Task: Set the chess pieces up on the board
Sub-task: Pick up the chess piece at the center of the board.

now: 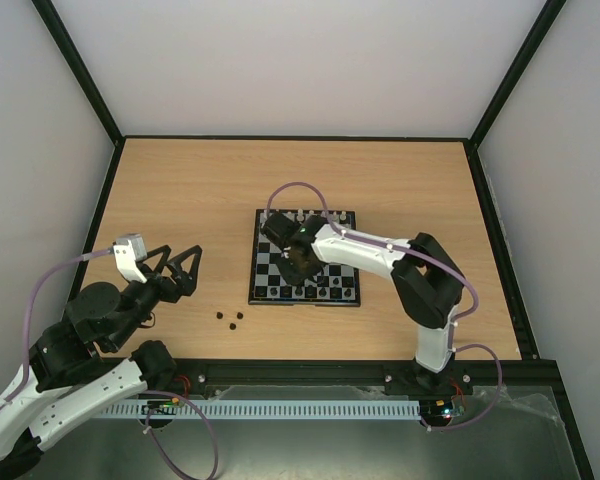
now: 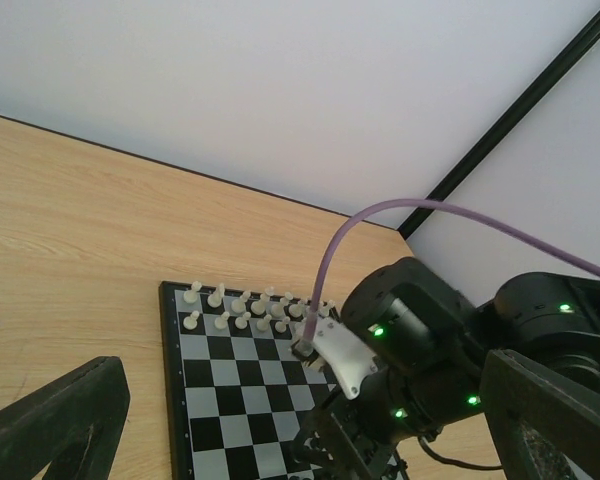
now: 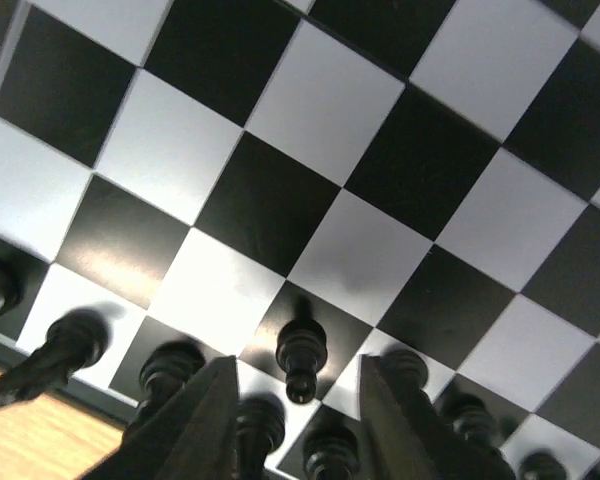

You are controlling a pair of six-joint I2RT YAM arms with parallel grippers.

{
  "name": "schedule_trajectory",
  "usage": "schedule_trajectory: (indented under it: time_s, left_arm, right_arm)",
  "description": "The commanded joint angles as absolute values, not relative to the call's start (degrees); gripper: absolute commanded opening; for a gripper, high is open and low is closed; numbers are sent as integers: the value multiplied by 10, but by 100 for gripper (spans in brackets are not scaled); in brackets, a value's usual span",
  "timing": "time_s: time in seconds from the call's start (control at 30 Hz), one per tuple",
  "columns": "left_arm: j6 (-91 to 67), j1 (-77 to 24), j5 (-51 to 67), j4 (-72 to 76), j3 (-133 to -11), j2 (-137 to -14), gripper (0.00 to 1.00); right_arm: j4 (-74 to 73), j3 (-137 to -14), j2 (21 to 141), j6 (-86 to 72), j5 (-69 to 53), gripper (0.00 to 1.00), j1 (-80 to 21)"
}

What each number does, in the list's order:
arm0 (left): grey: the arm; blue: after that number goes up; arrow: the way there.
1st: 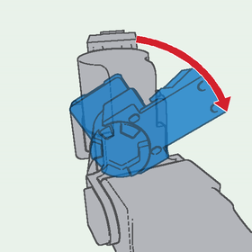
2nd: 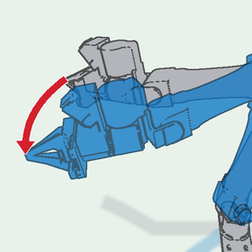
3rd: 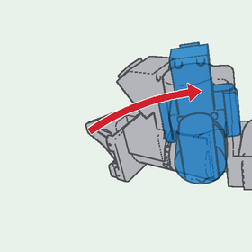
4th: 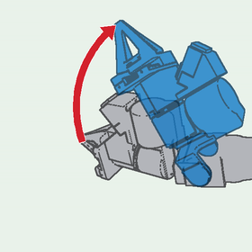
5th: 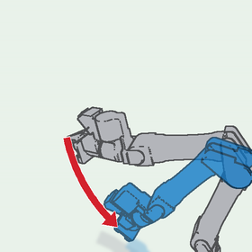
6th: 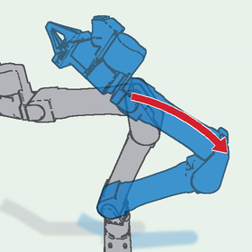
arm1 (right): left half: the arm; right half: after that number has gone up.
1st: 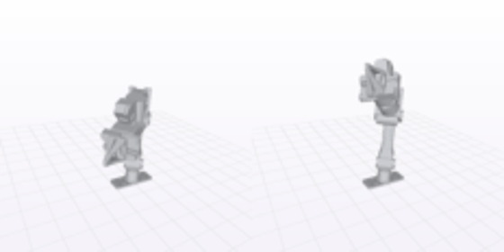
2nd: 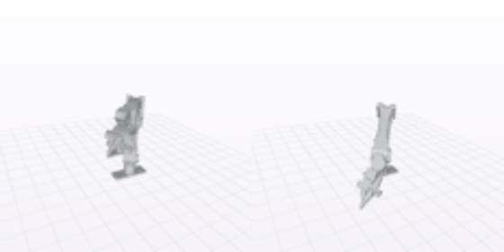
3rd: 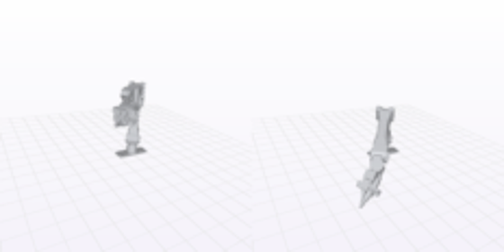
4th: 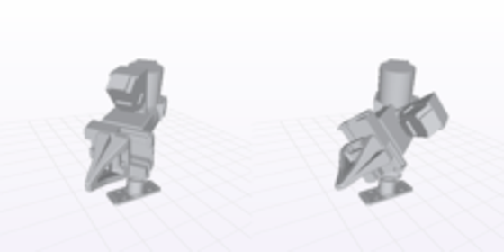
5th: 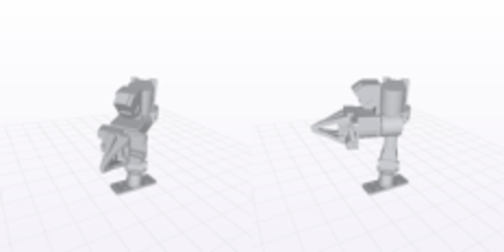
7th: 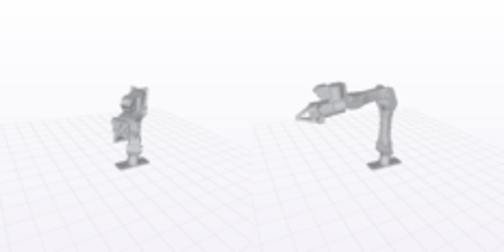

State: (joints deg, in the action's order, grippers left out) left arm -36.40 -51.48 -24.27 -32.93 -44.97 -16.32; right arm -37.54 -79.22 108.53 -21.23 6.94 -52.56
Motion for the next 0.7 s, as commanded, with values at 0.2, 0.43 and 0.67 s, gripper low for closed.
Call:
schedule_trajectory:
  time_s: [0.2,0.43,0.67]
  left_arm:
    - [-364,-518,-253,-330,-455,-165,99]
    - [-364,-518,-256,-329,-455,-162,99]
    - [-364,-518,-253,-329,-455,-156,99]
  right_arm:
    - [-382,-799,987,-210,36,69,-533]
    - [-393,-825,996,-218,22,69,-592]
    - [-404,-878,1060,-226,30,98,-651]
